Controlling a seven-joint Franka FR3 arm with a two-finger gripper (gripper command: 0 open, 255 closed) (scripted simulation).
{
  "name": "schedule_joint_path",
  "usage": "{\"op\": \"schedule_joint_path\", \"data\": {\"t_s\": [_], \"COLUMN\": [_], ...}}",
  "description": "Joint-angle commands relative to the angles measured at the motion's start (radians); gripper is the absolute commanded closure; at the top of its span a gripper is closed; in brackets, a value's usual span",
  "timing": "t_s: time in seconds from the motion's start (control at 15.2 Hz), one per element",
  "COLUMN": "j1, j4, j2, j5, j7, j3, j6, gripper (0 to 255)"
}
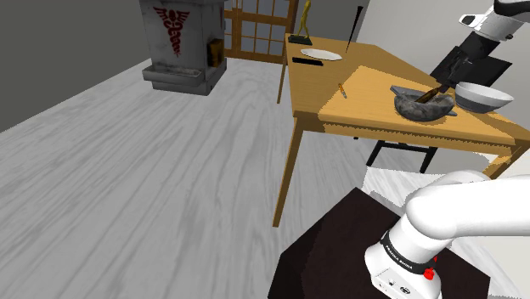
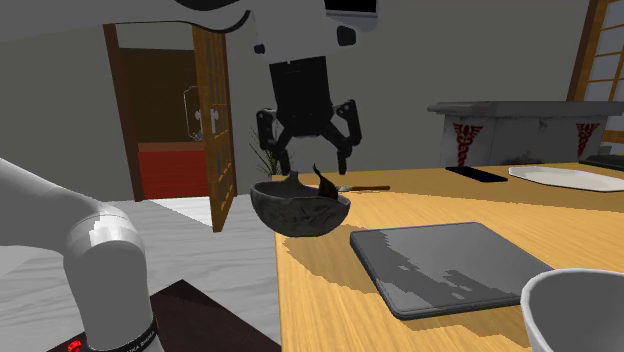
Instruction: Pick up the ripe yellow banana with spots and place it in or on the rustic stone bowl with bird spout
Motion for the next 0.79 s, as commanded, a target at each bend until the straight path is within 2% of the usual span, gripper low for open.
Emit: {"op": "schedule_joint_path", "data": {"t_s": [0.0, 0.26, 0.73], "j1": [0.0, 0.013, 0.013], "j4": [0.0, 0.151, 0.151], "j2": [0.0, 0.034, 0.034], "j5": [0.0, 0.023, 0.023], "j7": [0.0, -0.015, -0.015], "j3": [0.0, 0.018, 0.018], "j6": [0.0, -0.119, -0.119], "gripper": [0, 0, 0]}}
